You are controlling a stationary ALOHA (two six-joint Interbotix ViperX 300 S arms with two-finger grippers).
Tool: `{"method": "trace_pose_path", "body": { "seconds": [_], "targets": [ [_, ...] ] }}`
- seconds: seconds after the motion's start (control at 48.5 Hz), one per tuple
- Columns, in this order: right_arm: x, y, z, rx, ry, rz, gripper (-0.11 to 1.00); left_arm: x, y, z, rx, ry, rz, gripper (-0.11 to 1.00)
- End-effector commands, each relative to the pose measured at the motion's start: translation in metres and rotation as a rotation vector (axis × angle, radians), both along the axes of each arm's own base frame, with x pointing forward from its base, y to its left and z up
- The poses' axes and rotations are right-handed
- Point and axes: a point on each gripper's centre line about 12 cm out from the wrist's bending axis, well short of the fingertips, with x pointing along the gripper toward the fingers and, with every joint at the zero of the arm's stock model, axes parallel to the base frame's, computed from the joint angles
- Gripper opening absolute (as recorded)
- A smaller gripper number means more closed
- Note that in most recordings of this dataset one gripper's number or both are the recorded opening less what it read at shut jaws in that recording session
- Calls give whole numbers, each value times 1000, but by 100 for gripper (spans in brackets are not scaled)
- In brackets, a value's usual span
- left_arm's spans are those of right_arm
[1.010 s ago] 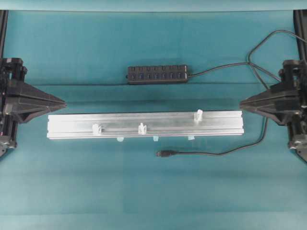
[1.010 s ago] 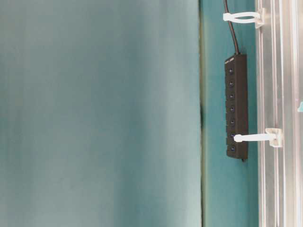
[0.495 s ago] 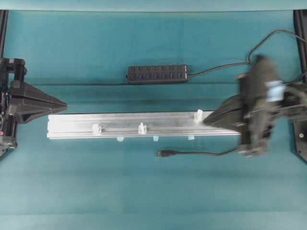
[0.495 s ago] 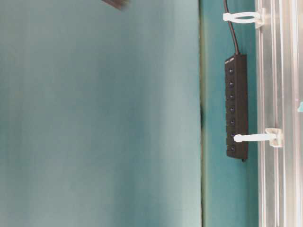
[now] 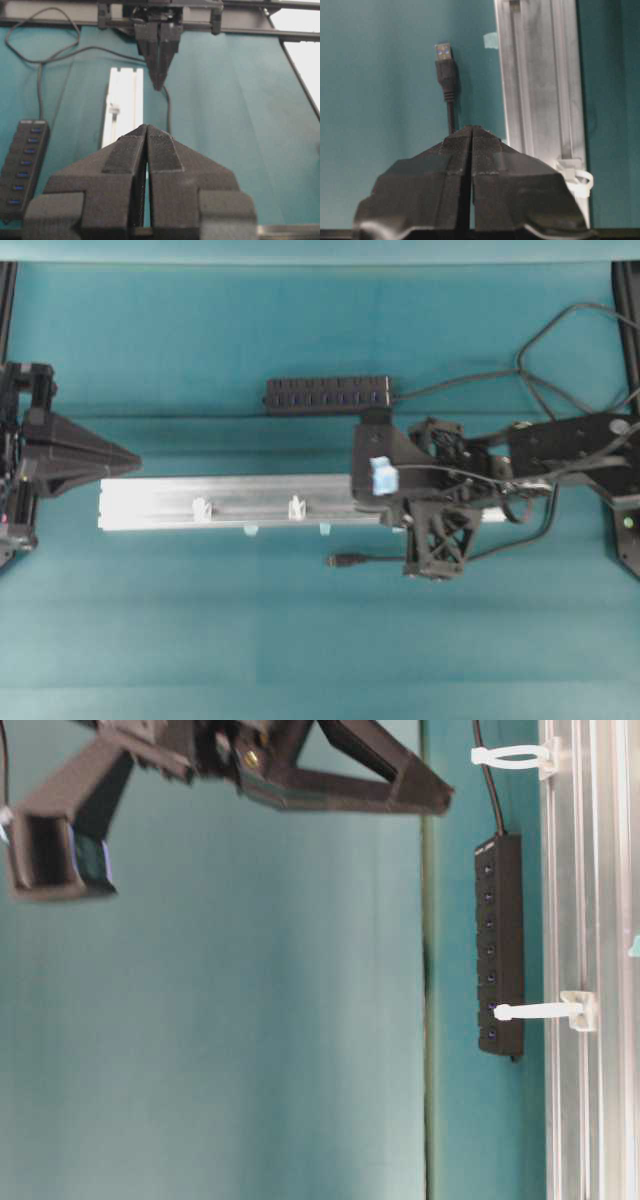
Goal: Pass the USB cable through three rings with both arms.
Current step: 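Move the right gripper to the black USB plug and grasp it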
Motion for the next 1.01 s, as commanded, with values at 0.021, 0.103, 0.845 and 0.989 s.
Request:
{"method": "trace_pose_path", "body": {
  "seconds": [0.021,0.103,0.845,0.989],
  "targets": [
    [5,0,-2,-2,12,2,-10,2,1,9,2,-11,3,2],
    [6,1,-12,-5,55,7,-10,2,1,7,3,5,4,2],
    [17,15,-54,-90,157,160,76,1,1,9,15,0,4,2],
    [23,18,-66,-88,142,163,74,1,1,8,12,3,5,2]
  ]
}}
